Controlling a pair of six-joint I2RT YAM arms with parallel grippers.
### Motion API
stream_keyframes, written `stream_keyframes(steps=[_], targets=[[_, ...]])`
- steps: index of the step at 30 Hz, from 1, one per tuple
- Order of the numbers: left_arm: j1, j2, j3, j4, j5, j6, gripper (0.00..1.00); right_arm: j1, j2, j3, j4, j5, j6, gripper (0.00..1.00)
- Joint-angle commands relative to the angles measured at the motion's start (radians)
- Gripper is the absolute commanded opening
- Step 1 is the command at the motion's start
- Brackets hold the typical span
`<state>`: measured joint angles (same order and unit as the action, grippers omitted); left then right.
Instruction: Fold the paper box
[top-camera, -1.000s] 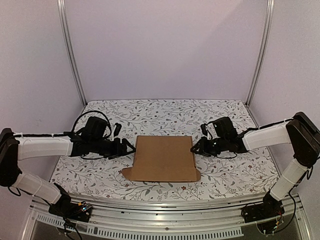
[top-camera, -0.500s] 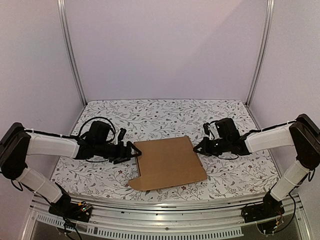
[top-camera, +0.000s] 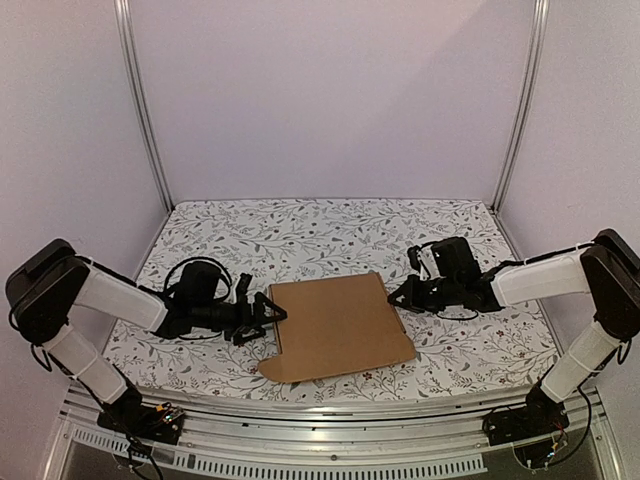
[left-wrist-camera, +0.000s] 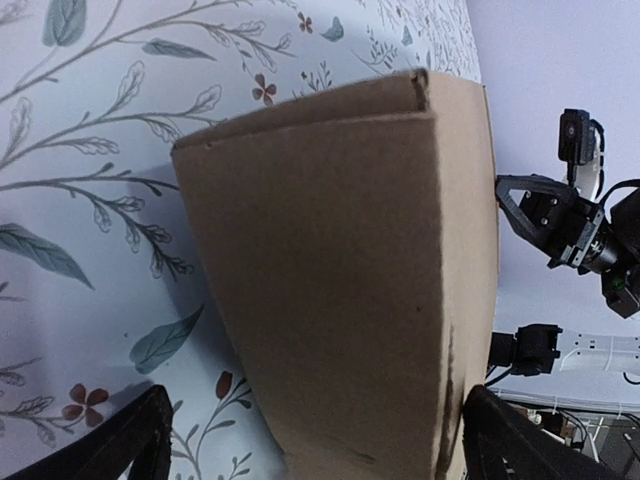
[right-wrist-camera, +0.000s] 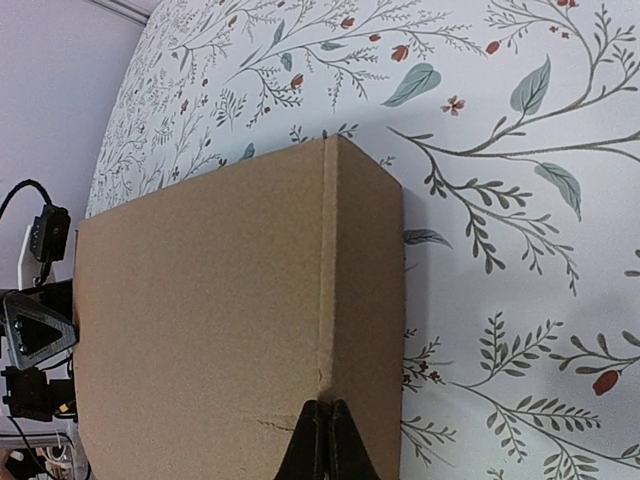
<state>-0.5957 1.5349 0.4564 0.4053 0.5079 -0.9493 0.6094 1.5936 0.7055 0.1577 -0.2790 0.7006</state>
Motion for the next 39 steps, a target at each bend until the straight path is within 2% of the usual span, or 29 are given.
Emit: stream_keyframes(steps=[1, 7, 17, 25, 33, 37, 39], targets=[[-0.014, 0.059, -0.019, 0.205, 0.020, -0.078, 0.99, -0.001, 0.013, -0.059, -0.149, 0.057, -0.019, 0.00], [-0.024, 0.121, -0.027, 0.351, 0.032, -0.142, 0.99, -0.002, 0.006, -0.069, -0.150, 0.057, -0.020, 0.00], [-0.038, 0.202, -0.051, 0.591, 0.070, -0.260, 0.92, -0.002, 0.006, -0.066, -0.150, 0.048, -0.018, 0.00], [-0.038, 0.227, -0.059, 0.691, 0.095, -0.310, 0.84, -0.002, 0.003, -0.065, -0.156, 0.047, -0.016, 0.00], [-0.038, 0.218, -0.051, 0.706, 0.112, -0.327, 0.68, -0.001, -0.003, -0.060, -0.156, 0.045, -0.018, 0.00], [-0.038, 0.209, -0.050, 0.711, 0.119, -0.334, 0.55, -0.002, -0.016, -0.058, -0.156, 0.042, -0.018, 0.00], [-0.037, 0.203, -0.050, 0.715, 0.121, -0.339, 0.52, -0.002, -0.029, -0.054, -0.156, 0.040, -0.022, 0.00]])
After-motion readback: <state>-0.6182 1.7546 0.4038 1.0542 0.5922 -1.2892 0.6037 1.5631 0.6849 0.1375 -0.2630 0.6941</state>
